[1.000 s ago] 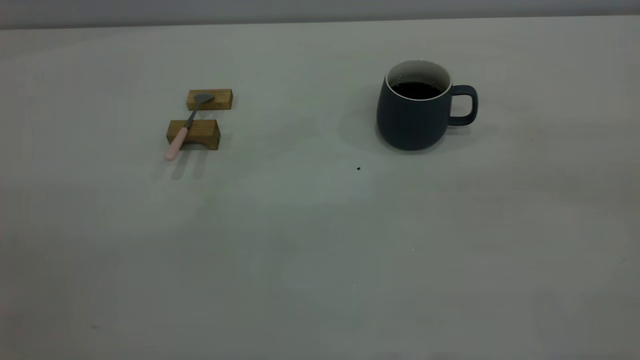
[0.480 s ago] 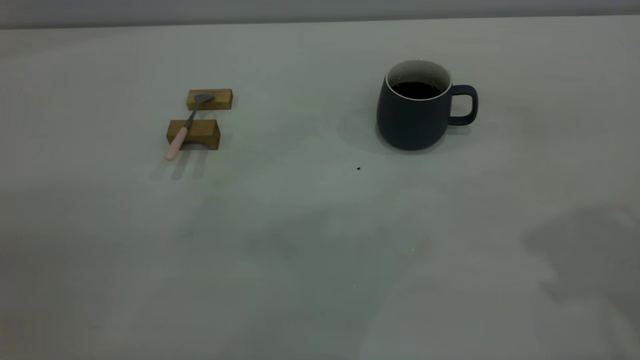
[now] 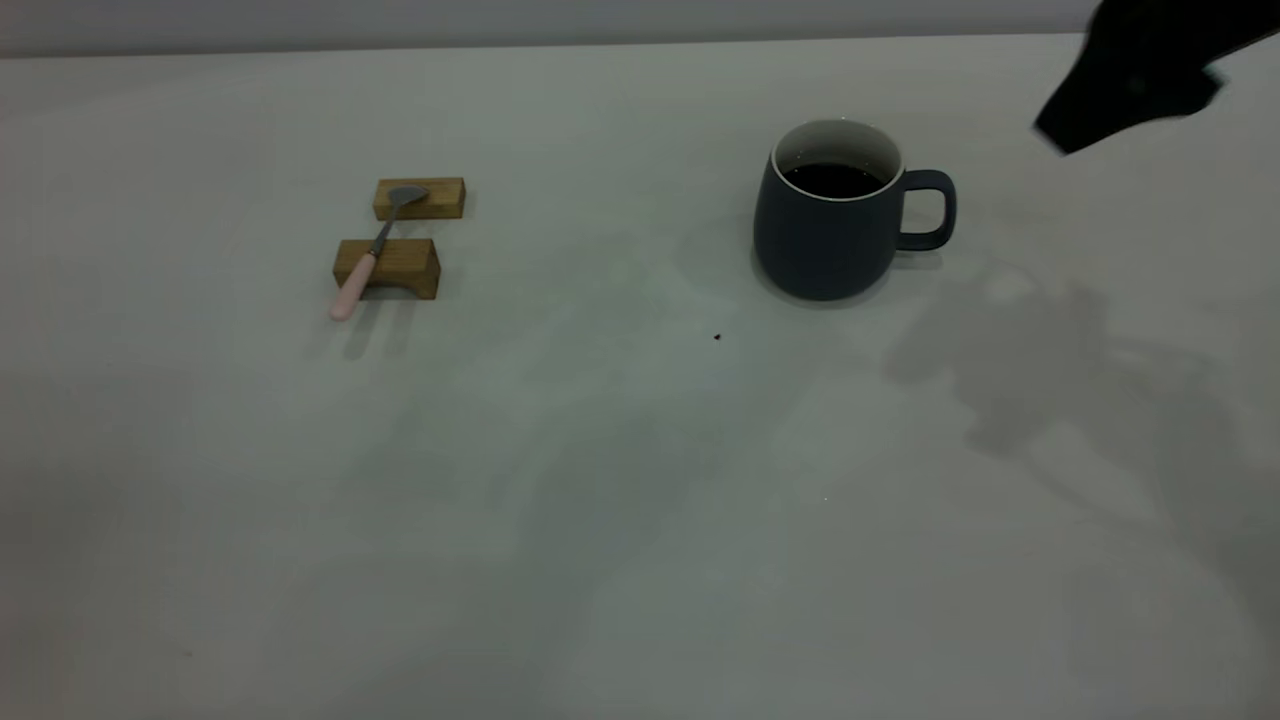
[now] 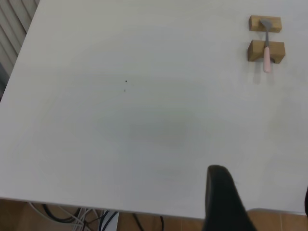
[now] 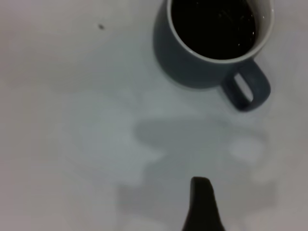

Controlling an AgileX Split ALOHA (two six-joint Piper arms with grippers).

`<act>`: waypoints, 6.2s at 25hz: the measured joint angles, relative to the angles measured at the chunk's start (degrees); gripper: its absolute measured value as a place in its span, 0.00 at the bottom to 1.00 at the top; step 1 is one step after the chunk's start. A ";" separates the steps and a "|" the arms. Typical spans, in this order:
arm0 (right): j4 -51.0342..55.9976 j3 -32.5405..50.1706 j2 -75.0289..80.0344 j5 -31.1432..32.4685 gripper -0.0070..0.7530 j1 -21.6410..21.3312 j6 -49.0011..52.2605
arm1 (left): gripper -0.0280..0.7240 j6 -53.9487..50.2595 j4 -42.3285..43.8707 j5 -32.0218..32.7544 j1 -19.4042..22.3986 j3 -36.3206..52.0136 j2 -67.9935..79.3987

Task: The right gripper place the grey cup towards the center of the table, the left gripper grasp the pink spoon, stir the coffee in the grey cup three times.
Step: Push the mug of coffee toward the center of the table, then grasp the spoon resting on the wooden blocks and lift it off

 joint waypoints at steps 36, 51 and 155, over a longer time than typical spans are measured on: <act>9.07 -27.82 33.30 -4.20 0.74 6.93 -29.01 | 0.67 0.00 0.00 0.00 0.00 0.00 0.00; 14.69 -29.71 33.59 -1.81 0.74 14.16 -32.76 | 0.67 0.00 0.05 0.00 0.00 0.00 0.00; -36.91 30.30 -106.30 43.58 0.69 -3.34 81.74 | 0.82 -0.32 -1.48 -10.00 0.00 -2.88 33.52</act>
